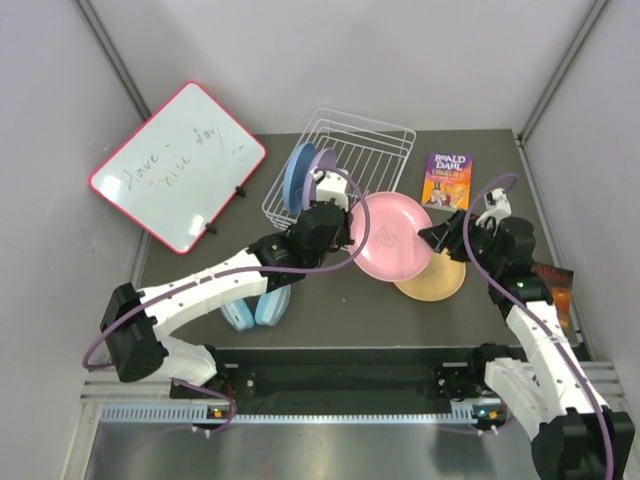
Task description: Unload the plates from the dish rack
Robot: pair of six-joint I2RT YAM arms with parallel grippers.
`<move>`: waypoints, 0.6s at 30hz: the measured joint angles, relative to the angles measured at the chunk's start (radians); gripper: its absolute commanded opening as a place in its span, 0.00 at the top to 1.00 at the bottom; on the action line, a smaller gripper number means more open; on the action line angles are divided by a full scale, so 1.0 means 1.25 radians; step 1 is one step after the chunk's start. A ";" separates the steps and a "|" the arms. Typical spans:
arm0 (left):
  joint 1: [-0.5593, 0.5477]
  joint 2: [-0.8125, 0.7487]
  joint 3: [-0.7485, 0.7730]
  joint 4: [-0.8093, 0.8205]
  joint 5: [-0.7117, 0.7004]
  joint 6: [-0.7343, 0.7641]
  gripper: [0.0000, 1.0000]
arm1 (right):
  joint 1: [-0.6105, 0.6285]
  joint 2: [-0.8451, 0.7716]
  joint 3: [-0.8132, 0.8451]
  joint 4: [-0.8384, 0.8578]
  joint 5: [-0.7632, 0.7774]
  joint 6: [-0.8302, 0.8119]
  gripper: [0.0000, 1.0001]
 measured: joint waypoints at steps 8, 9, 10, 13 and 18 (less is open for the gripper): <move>0.003 0.001 -0.017 0.044 0.040 -0.001 0.67 | 0.009 0.027 -0.001 0.026 -0.029 0.000 1.00; 0.004 0.001 -0.019 0.045 0.042 0.000 0.50 | 0.009 0.026 -0.001 0.024 -0.025 -0.003 1.00; 0.003 0.001 -0.021 0.049 0.045 0.000 0.34 | 0.009 0.020 -0.001 0.015 -0.017 -0.006 1.00; -0.002 -0.002 -0.028 0.069 0.046 0.008 0.07 | 0.010 -0.007 0.000 -0.033 0.058 -0.023 1.00; -0.005 -0.042 -0.074 0.083 -0.014 0.032 0.01 | 0.008 -0.020 0.016 -0.143 0.255 -0.049 1.00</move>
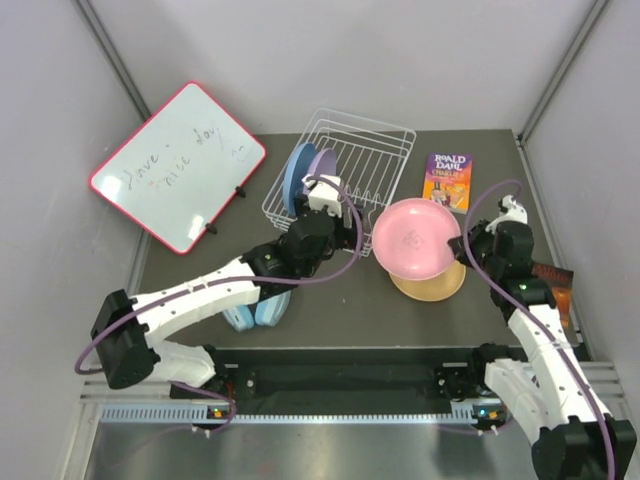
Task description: Unload the plates from the dish rack
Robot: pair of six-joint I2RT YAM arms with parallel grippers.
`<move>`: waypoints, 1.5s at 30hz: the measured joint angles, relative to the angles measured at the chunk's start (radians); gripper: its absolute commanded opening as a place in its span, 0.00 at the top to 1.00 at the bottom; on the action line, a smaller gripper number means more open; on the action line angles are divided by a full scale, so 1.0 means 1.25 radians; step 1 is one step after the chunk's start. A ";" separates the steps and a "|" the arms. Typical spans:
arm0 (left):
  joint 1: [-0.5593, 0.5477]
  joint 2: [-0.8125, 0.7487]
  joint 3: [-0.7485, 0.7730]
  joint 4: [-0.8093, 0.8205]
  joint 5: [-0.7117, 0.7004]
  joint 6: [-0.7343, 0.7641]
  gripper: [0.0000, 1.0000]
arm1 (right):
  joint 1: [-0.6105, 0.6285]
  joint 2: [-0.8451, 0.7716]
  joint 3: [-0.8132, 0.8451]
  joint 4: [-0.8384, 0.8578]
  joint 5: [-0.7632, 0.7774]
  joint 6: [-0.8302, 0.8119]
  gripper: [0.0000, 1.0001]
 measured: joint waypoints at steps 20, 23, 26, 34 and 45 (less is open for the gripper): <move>0.027 -0.064 -0.064 0.099 -0.231 0.194 0.01 | -0.021 0.142 -0.097 0.015 0.189 -0.001 0.28; 0.036 -0.053 -0.069 0.105 -0.229 0.196 0.02 | -0.022 0.143 -0.098 0.031 0.181 -0.005 0.13; 0.053 -0.040 -0.070 0.117 -0.221 0.200 0.03 | -0.022 0.133 -0.098 0.033 0.179 -0.013 0.09; 0.167 0.050 -0.065 0.170 -0.170 0.214 0.16 | -0.022 0.017 -0.047 -0.055 0.224 -0.040 0.00; 0.205 0.201 -0.002 0.236 -0.153 0.278 0.24 | -0.022 -0.074 0.011 -0.109 0.260 -0.064 0.00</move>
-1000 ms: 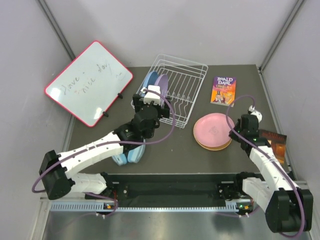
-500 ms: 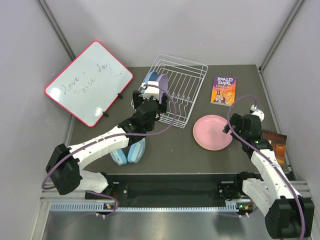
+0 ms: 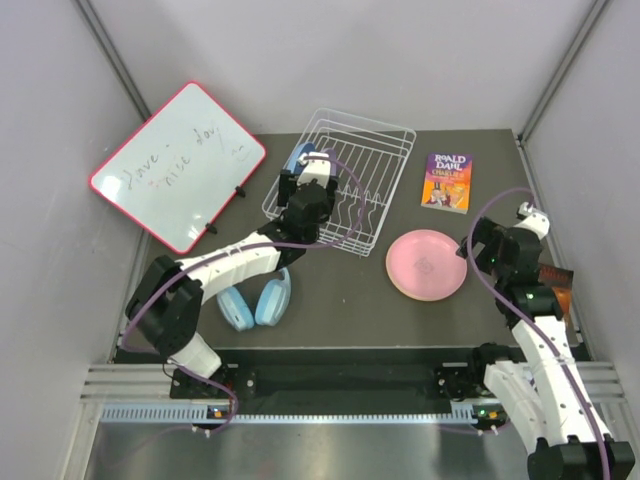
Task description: Unload the plates from the dish rack
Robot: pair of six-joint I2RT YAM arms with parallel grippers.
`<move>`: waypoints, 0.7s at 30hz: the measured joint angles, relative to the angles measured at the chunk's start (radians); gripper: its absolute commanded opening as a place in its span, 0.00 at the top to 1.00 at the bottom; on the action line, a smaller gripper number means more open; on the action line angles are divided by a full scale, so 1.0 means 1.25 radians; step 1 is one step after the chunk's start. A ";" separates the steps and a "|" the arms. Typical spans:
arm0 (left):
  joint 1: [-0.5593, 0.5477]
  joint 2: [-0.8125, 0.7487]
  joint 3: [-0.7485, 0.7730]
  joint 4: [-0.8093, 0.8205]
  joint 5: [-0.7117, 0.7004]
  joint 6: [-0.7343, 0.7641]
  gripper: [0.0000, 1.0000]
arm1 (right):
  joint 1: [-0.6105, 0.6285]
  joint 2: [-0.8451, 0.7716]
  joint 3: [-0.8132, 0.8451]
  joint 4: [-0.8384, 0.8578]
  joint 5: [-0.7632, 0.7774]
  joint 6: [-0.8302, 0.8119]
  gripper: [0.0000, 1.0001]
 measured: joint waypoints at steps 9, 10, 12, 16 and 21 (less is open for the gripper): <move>0.000 0.045 0.039 0.033 0.001 0.015 0.52 | 0.000 0.022 -0.002 -0.009 0.000 0.000 0.00; -0.001 0.056 0.043 0.034 0.001 0.016 0.52 | 0.000 0.022 -0.002 -0.009 0.000 0.000 0.00; 0.000 0.077 0.052 0.034 0.001 0.017 0.53 | 0.000 0.022 -0.002 -0.009 0.000 0.000 0.00; 0.000 0.108 0.065 0.034 -0.003 0.021 0.62 | 0.000 0.022 -0.002 -0.009 0.000 -0.004 0.00; 0.000 0.126 0.084 0.034 -0.018 0.034 0.93 | 0.000 0.022 -0.002 -0.010 0.000 -0.006 0.00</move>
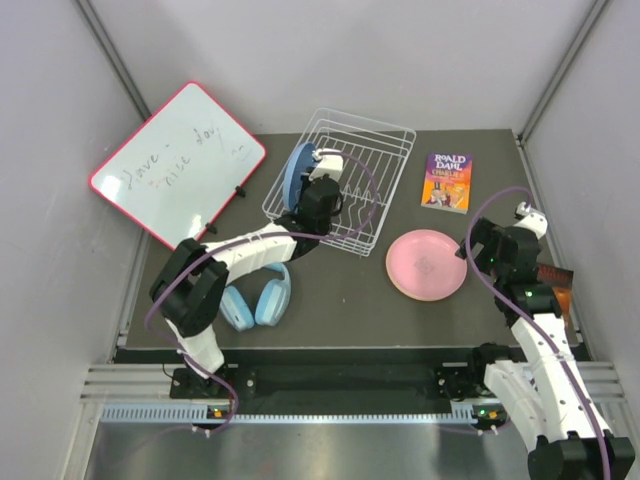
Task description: Unload the plates from the dish rack
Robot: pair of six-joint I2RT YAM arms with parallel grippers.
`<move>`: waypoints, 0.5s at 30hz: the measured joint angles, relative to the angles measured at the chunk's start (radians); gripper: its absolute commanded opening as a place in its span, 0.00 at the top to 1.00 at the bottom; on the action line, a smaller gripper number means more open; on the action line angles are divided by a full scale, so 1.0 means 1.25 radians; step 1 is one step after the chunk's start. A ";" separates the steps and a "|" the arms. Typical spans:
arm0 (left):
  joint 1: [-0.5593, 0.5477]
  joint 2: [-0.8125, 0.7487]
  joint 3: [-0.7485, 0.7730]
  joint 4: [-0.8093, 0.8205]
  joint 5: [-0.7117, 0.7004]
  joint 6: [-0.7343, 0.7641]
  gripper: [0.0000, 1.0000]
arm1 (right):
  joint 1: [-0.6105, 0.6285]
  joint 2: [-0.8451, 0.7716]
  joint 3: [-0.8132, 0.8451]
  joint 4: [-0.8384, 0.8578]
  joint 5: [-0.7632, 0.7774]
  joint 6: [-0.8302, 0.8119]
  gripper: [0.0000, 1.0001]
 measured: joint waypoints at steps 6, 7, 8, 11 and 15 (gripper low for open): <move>0.003 0.011 0.003 -0.009 -0.067 0.045 1.00 | 0.000 0.000 0.000 0.000 0.000 0.000 0.00; -0.002 0.014 0.003 -0.005 -0.076 0.055 1.00 | 0.000 0.000 0.000 0.000 0.000 0.000 0.00; -0.008 0.017 0.003 0.000 -0.088 0.069 1.00 | 0.000 0.000 0.000 0.000 0.000 0.000 0.00; -0.033 0.038 0.003 0.044 -0.140 0.127 1.00 | 0.000 0.000 0.000 0.000 -0.001 -0.001 0.00; -0.072 0.113 0.016 0.194 -0.263 0.277 1.00 | 0.000 0.000 0.000 0.001 -0.001 -0.001 0.00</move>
